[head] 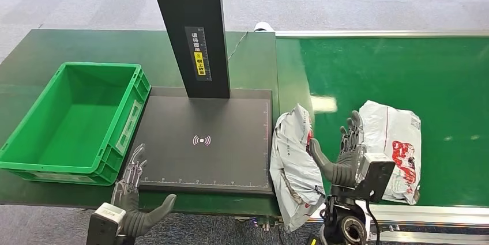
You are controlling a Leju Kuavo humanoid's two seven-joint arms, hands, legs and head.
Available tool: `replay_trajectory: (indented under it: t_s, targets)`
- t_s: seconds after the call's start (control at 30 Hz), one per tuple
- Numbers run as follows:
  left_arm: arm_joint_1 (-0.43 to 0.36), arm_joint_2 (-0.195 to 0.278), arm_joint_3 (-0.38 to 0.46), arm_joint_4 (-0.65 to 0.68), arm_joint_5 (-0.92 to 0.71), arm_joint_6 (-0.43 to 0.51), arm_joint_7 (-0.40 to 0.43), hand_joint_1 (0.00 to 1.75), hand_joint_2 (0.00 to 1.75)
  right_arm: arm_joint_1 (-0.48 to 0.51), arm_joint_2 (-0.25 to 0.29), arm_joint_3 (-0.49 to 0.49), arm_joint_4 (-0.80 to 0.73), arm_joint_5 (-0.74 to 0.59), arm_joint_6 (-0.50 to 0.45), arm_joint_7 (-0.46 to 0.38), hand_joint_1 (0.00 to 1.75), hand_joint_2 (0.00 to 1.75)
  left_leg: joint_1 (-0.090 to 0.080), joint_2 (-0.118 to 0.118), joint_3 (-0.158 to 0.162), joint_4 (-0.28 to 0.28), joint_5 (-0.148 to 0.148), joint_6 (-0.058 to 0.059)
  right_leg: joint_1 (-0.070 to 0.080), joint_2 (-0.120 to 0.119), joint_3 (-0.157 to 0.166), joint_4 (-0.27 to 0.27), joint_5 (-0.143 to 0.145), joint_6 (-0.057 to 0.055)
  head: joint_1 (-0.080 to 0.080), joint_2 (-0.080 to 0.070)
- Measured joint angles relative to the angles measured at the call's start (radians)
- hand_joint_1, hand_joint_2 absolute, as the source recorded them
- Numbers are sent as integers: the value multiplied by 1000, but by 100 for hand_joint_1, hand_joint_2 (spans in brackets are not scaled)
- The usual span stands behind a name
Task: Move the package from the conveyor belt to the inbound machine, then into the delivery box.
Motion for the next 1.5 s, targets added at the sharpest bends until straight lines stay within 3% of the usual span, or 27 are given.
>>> replay_trajectory:
  t_s: [0.27, 0.47, 0.57, 0.63, 0.77, 1.13, 1.2, 1.33, 1.5]
  targets:
    - [11, -4, 0, -22, -1, 4, 9, 0, 175, -1, -11, -2, 26, 71, -37, 33, 0, 175, 0, 0, 0, 0, 0, 0, 0, 0, 0, 0, 0, 0, 0, 0]
    - [20, -14, 1, -37, -6, 4, 25, 0, 175, 9, -10, -57, 82, 239, -126, 126, 0, 175, 0, 0, 0, 0, 0, 0, 0, 0, 0, 0, 0, 0, 0, 0]
    - [21, -22, 5, -40, -9, 0, 29, 0, 175, 31, 1, -91, 109, 298, -116, 144, 0, 175, 0, 0, 0, 0, 0, 0, 0, 0, 0, 0, 0, 0, 0, 0]
    - [21, -26, 10, -40, -10, -7, 29, 0, 175, 45, 11, -104, 126, 281, -64, 155, 0, 175, 0, 0, 0, 0, 0, 0, 0, 0, 0, 0, 0, 0, 0, 0]
    - [17, -29, 14, -40, -12, -22, 29, 0, 175, 53, 24, -116, 166, 163, 130, 180, 0, 175, 0, 0, 0, 0, 0, 0, 0, 0, 0, 0, 0, 0, 0, 0]
    - [4, -25, 25, -37, -10, -50, 27, 0, 175, 24, 13, -72, 299, 135, 390, 235, 0, 175, 0, 1, 1, 0, 0, 0, 0, 1, 1, 0, 0, 0, 0, 0]
    - [2, -24, 27, -36, -9, -50, 26, 0, 175, 14, 7, -62, 318, 134, 414, 232, 8, 175, 0, 3, 2, 0, 0, 0, 0, 2, 1, 0, 0, 0, 0, 0]
    - [3, -21, 29, -36, -8, -50, 23, 0, 175, -4, -5, -44, 343, 150, 429, 237, 174, 175, 1, 7, 3, 0, -1, -1, 1, 6, 2, 0, 0, -1, 0, 0]
    - [5, -20, 37, -36, -9, -49, 21, 0, 175, -24, -14, -36, 362, 162, 429, 240, 175, 175, 3, 14, 5, -1, -3, -3, 2, 13, 2, 0, 2, -3, 0, 0]
